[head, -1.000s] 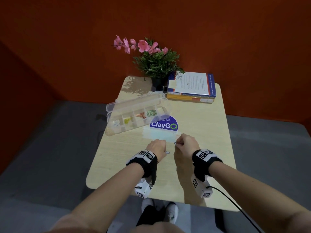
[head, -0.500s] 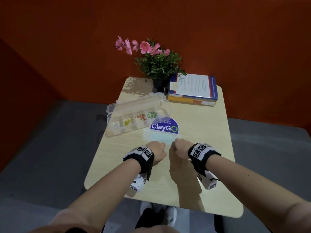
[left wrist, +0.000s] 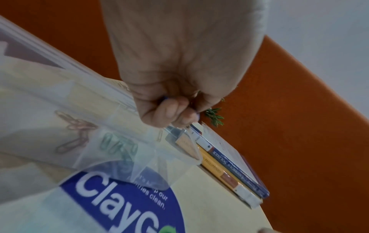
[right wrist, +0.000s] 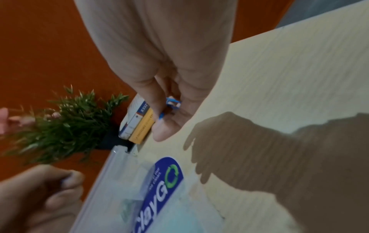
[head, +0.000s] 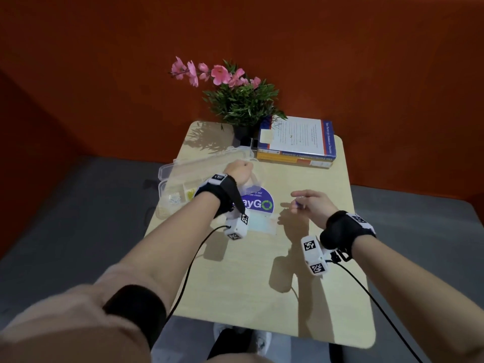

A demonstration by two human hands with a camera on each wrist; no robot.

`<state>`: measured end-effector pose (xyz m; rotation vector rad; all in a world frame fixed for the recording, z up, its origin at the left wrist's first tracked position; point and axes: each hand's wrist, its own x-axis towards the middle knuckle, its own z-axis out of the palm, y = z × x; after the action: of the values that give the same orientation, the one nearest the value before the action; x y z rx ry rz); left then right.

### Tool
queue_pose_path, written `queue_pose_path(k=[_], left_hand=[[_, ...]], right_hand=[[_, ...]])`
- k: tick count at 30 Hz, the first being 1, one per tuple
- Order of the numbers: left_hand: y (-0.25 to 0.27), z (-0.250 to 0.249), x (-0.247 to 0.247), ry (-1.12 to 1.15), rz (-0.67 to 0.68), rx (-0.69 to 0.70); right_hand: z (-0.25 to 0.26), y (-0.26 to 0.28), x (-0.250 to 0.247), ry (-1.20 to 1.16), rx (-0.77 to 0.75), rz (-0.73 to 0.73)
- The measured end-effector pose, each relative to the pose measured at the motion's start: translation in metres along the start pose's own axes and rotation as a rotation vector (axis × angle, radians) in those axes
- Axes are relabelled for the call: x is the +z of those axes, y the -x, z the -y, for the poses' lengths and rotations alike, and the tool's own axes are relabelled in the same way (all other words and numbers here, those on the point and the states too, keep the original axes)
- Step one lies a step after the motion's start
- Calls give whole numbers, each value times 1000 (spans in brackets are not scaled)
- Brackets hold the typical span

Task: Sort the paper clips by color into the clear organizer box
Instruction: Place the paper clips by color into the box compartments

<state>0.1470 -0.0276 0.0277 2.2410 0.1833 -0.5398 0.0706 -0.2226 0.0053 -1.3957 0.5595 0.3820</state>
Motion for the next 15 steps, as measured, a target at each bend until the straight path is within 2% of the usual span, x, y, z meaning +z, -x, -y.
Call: queue_pose_path(k=[3,7,12,15], left_hand=[[-12,-6,2,-7,31,-41],[-21,-13,4,-130,39,-91],[-26,-22,0,-205,100,-140],[-33,-19,-1,-148,73,-158]], right_hand=[[10,-3,-1,-84,29,-40],[14,-8,1,-193,102,-100],[1,-12,8,-65,146,-92],[0,-13,17,26,146,-70]])
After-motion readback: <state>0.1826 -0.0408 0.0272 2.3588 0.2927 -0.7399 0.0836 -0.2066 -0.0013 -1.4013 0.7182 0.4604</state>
